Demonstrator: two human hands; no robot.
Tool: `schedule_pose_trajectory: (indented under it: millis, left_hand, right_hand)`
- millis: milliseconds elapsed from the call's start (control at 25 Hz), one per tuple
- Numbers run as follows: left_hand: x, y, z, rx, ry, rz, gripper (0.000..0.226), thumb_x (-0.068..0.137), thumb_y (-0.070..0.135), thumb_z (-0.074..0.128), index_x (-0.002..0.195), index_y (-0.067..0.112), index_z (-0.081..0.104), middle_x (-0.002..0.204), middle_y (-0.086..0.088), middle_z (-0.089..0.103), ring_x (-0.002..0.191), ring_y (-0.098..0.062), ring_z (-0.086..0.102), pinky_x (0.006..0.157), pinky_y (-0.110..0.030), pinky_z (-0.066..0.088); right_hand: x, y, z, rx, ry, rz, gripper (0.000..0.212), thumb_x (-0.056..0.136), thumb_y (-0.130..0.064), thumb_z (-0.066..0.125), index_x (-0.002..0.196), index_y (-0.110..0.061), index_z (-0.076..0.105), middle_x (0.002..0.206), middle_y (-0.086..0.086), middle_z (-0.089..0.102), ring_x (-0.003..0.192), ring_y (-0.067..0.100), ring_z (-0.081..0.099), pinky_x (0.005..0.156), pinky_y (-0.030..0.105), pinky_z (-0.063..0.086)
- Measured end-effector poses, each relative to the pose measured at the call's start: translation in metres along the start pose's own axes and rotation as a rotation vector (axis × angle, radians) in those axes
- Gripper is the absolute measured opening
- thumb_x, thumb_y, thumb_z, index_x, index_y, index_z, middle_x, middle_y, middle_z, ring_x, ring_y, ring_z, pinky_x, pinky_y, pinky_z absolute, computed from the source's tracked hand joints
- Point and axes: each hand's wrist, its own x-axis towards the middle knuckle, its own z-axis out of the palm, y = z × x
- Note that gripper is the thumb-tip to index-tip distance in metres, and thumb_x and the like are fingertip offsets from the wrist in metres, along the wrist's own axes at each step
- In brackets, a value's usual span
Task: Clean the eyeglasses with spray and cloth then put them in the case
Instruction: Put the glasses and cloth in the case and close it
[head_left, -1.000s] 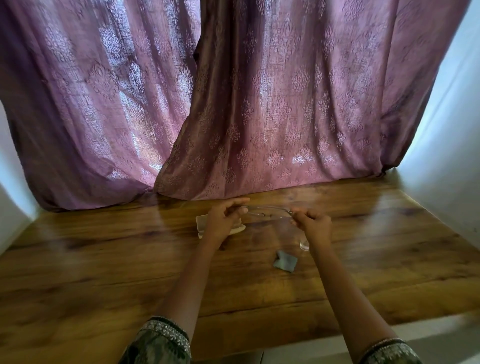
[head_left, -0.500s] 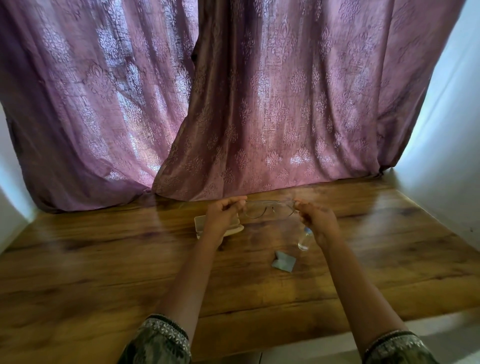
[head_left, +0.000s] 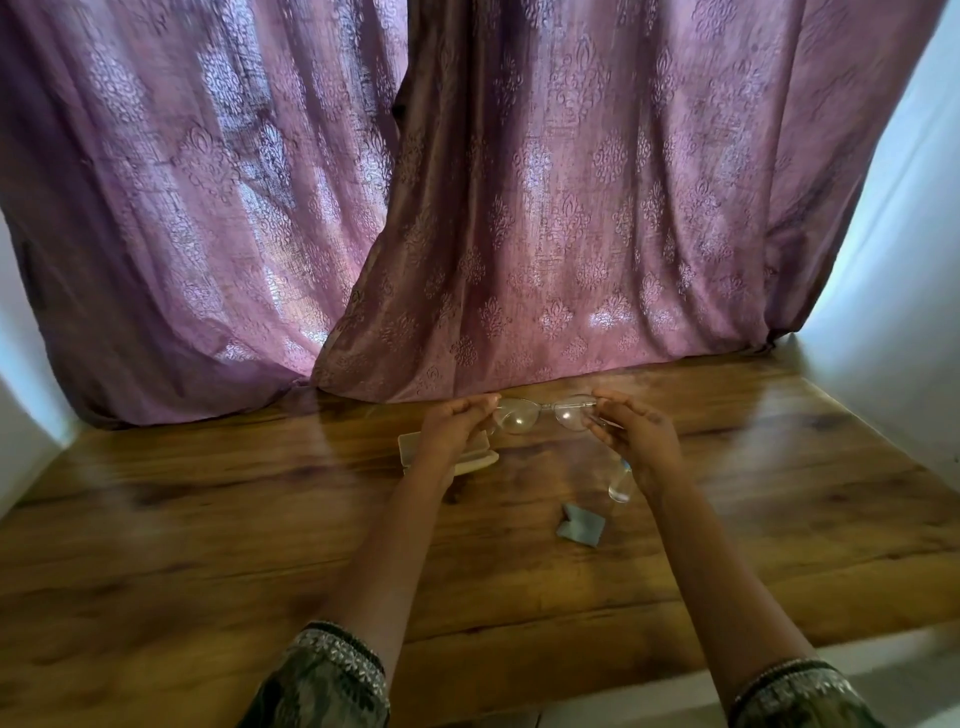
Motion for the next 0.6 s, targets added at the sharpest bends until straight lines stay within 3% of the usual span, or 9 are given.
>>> schedule_pose_trajectory:
  millis: [120,200,280,480,600]
  left_hand:
    - [0.011,-0.002,-0.007,0.005,0.015,-0.022,0.018,0.09,0.03,0.055,0.098,0.018,0.066,0.094,-0.001,0.069,0.086,-0.012,0.064,0.066,-0.02,0.046]
    - [0.023,-0.006,-0.015,0.059,0.138,-0.066,0.028,0.092,0.034,0.05,0.109,0.016,0.062,0.113,-0.006,0.066,0.107,-0.02,0.06,0.087,-0.035,0.047]
    - [0.033,-0.011,-0.027,0.117,0.272,-0.127,0.036,0.094,0.03,0.046,0.122,0.01,0.056,0.129,-0.011,0.057,0.12,-0.028,0.053,0.099,-0.039,0.042]
    - [0.055,-0.049,-0.058,0.397,0.42,-0.329,0.042,0.092,0.028,0.043,0.123,0.001,0.051,0.128,-0.019,0.053,0.113,-0.035,0.052,0.092,-0.039,0.043]
    - [0.06,-0.072,-0.072,0.291,0.433,-0.445,0.049,0.091,0.032,0.049,0.128,0.001,0.044,0.13,-0.02,0.05,0.115,-0.037,0.049,0.096,-0.042,0.043]
  right_hand:
    - [0.002,0.004,0.007,0.031,0.054,0.008,0.015,0.086,0.003,0.055,0.097,0.001,0.065,0.083,0.01,0.067,0.078,0.017,0.065,0.078,0.027,0.055]
    - [0.004,0.006,0.013,0.05,0.086,0.013,0.014,0.086,0.003,0.055,0.088,-0.004,0.066,0.075,0.005,0.071,0.075,0.016,0.065,0.079,0.029,0.055]
    - [0.006,0.007,0.016,0.077,0.108,0.013,0.014,0.086,0.004,0.055,0.084,-0.005,0.066,0.068,-0.001,0.072,0.075,0.015,0.065,0.078,0.028,0.055]
    - [0.011,0.01,0.025,0.109,0.15,0.002,0.01,0.085,0.005,0.056,0.084,-0.001,0.064,0.081,0.007,0.068,0.079,0.02,0.064,0.072,0.025,0.058]
    - [0.011,0.011,0.029,0.115,0.167,-0.001,0.012,0.086,0.005,0.054,0.083,-0.001,0.064,0.081,0.006,0.068,0.08,0.02,0.063,0.075,0.027,0.057]
